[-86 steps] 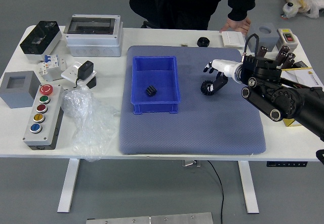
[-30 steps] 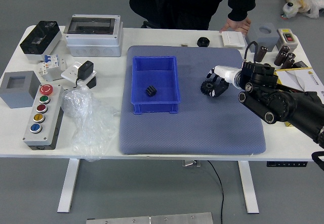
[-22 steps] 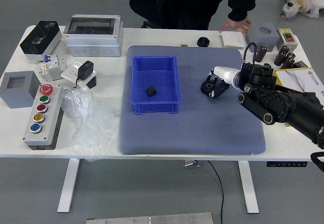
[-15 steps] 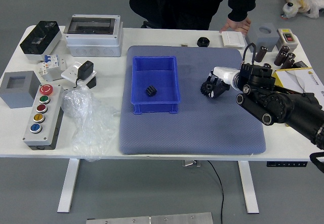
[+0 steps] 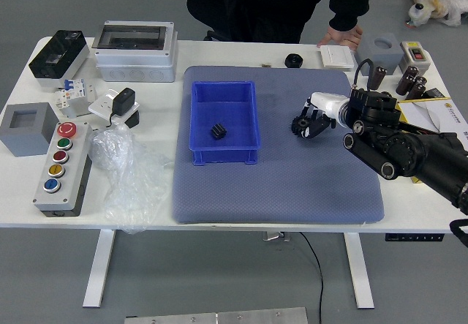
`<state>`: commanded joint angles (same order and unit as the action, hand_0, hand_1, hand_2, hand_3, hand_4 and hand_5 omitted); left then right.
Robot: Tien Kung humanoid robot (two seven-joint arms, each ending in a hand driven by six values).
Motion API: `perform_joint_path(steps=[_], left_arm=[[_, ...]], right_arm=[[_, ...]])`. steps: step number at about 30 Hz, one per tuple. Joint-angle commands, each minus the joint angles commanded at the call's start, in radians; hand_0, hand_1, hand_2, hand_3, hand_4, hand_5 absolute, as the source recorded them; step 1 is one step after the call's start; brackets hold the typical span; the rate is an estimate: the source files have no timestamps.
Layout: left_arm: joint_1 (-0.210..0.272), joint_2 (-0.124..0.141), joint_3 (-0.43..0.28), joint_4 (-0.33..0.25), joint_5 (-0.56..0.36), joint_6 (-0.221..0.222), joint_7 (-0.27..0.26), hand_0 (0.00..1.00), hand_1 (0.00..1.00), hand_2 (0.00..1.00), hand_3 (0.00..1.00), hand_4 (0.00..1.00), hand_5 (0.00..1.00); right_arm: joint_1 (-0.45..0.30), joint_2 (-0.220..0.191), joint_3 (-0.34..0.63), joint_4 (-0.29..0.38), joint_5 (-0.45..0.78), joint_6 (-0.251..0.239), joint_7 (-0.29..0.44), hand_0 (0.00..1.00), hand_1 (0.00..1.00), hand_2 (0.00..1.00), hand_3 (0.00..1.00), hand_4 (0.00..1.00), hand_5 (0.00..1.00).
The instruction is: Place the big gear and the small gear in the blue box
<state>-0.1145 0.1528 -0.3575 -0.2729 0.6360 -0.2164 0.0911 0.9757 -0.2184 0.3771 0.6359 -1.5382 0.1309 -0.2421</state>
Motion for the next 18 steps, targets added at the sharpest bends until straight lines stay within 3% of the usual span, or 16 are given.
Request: perform_joint_path(steps=[18], left_arm=[[0.005, 0.003, -0.004, 0.000, 0.003, 0.000, 0.000, 0.862, 0.830, 0.828, 0.782, 0.600, 0.374]], right_arm=[[-0.007, -0.031, 0.052, 0.028, -0.023, 0.000, -0.007, 0.309, 0.372, 0.469, 0.618, 0.659, 0.234]])
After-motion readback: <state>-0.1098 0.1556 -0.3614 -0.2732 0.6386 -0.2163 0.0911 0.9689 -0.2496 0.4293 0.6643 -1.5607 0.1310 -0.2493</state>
